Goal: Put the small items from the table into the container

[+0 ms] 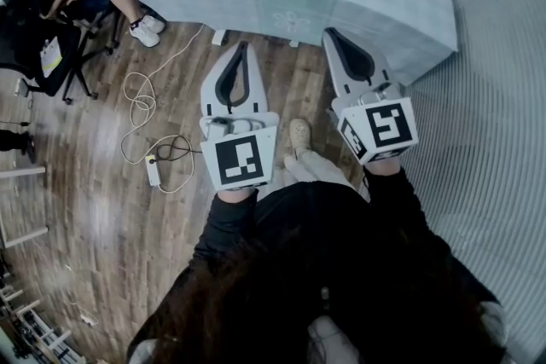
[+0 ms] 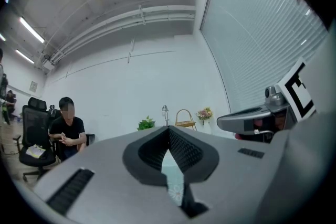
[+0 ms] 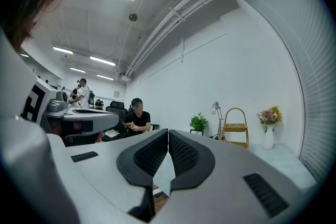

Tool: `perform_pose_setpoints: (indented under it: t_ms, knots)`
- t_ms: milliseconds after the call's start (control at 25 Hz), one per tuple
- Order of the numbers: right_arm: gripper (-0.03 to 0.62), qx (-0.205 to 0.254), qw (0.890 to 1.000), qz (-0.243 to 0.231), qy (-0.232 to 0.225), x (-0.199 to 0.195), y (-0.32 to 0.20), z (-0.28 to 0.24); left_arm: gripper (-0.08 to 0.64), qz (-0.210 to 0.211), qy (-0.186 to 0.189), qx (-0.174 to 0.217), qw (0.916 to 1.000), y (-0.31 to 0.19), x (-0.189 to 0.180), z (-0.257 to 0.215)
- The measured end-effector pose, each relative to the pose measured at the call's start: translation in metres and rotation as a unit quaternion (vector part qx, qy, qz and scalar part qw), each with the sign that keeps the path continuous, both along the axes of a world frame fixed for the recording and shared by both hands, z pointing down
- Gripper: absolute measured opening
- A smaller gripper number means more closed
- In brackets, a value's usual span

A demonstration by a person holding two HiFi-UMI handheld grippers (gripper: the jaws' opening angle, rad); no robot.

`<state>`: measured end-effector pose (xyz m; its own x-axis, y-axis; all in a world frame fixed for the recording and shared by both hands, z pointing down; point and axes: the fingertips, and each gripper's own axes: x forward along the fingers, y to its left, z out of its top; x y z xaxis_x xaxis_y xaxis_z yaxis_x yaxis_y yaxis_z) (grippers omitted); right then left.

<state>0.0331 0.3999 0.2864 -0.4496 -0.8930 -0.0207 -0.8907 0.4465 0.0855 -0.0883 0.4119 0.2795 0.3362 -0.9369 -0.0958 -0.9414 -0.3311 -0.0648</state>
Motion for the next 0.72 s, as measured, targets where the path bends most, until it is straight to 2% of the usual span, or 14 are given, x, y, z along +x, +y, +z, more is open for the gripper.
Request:
perform_pose_setpoints:
  t_ms: [440, 720]
  knots:
    - [0.026, 0.004, 1.000, -0.018, 0.002, 0.004, -0.082, -0.005, 0.002, -0.006, -0.007, 0.005, 0.9999, -0.070, 0.014, -0.006]
    - [0.026, 0.002, 1.000, -0.030, -0.003, 0.014, -0.139, -0.008, 0.003, -0.012, -0.010, -0.007, 0.9998, -0.121, 0.026, -0.008]
